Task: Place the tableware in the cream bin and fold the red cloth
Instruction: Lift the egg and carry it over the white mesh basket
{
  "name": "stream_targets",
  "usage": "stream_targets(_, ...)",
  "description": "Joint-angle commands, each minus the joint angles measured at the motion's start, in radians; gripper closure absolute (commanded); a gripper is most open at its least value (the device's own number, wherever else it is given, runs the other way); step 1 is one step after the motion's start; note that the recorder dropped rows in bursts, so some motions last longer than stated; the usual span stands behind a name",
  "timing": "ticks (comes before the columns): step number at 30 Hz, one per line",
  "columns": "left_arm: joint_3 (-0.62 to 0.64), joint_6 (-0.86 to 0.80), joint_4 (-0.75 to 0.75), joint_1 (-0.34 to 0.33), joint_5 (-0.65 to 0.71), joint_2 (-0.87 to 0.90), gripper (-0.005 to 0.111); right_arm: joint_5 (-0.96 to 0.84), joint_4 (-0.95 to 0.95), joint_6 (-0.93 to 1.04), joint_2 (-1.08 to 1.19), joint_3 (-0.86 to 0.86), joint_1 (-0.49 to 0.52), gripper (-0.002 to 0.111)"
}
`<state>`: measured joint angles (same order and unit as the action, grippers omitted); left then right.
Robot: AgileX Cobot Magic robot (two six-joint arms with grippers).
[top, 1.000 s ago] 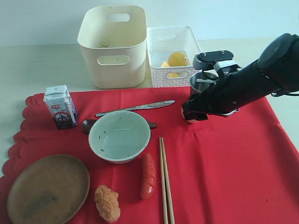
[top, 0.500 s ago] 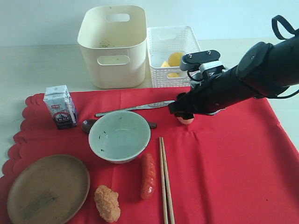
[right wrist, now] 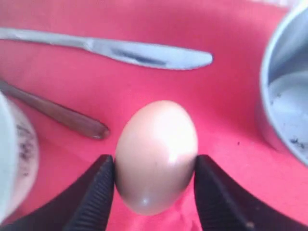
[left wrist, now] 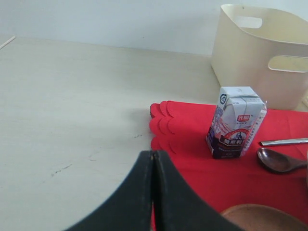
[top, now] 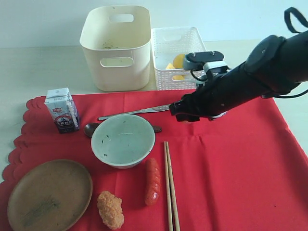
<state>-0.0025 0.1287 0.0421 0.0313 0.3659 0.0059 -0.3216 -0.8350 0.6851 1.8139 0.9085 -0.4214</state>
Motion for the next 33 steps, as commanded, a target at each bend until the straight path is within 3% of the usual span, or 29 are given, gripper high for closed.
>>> stream_targets(1,0.002,-0.001,0.0,-0.002,-0.011,-0.006,0.107,-0.022,0.008,-0.011,-0.106,0.006,-0.002,0.108)
stream_targets(7,0.002,-0.001,0.0,-0.002,-0.011,-0.006,0.107,0.01,0.019,-0.06,-0.24,0.018,0.002,0.108)
stream_targets(13,0.002,-0.001,0.0,-0.002,-0.011,-0.006,0.107,-0.099,0.035,-0.092,-0.237,0.163,0.068,0.108)
stream_targets(21,0.002,-0.001,0.0,-0.002,-0.011,-0.006,0.107,-0.232,0.068,-0.114,-0.114,0.364,0.131,0.108)
stream_targets(33,0.002,-0.001,0.0,-0.002,-0.011,-0.006,0.107,-0.335,0.234,-0.247,0.156,0.626,0.133,0.108)
